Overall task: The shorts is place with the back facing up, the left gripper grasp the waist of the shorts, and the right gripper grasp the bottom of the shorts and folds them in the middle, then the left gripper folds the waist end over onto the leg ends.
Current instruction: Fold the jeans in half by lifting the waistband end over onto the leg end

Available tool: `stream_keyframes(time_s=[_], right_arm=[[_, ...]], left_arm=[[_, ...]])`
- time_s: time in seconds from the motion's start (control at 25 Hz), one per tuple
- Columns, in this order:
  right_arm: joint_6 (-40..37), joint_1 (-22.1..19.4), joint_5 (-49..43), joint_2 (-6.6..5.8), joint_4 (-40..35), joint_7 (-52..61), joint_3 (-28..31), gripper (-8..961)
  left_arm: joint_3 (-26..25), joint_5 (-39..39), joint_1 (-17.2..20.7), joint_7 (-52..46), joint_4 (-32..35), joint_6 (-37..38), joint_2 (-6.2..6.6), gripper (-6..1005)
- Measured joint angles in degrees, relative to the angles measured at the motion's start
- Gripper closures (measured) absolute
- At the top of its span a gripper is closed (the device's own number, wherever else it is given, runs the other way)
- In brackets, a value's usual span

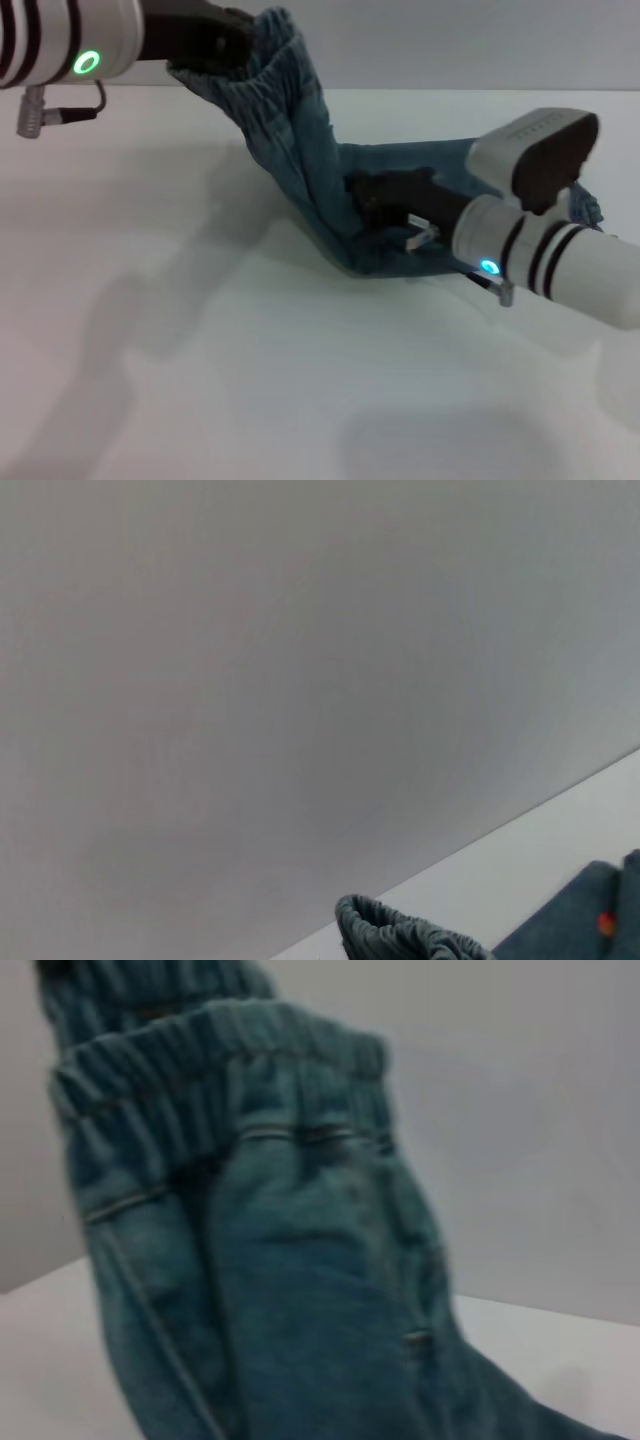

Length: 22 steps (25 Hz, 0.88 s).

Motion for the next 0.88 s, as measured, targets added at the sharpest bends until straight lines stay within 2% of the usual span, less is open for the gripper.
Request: stream_keyframes(time_s=[0.32, 0.6, 0.76, 0.88], right_arm=[[-0.85, 3.7, 2.73, 0.05, -0.77, 0.07, -3.81, 938], [-2.32, 7.16, 6.7, -0.05, -0.85, -0.18, -7.85, 934], [-2.91, 5.33, 6.67, -0.2, 0.04, -0.37, -7.54, 932], [-2.93, 0.63, 6.28, -0.63, 1.79, -1.74, -5.17, 930]], left_arm=[[2.76, -0.74, -0.11, -0.52, -1.63, 1.15, -0.09, 995], [3.07, -1.13, -0.59, -0.57, -1.65, 2.16, -0.07, 996], [2.86, -1.28, -0.34, -0.3, -1.66, 2.61, -0.03, 997], [2.56, -1.31, -0.22, -0.19, -1.66, 2.9, 0.06, 997]])
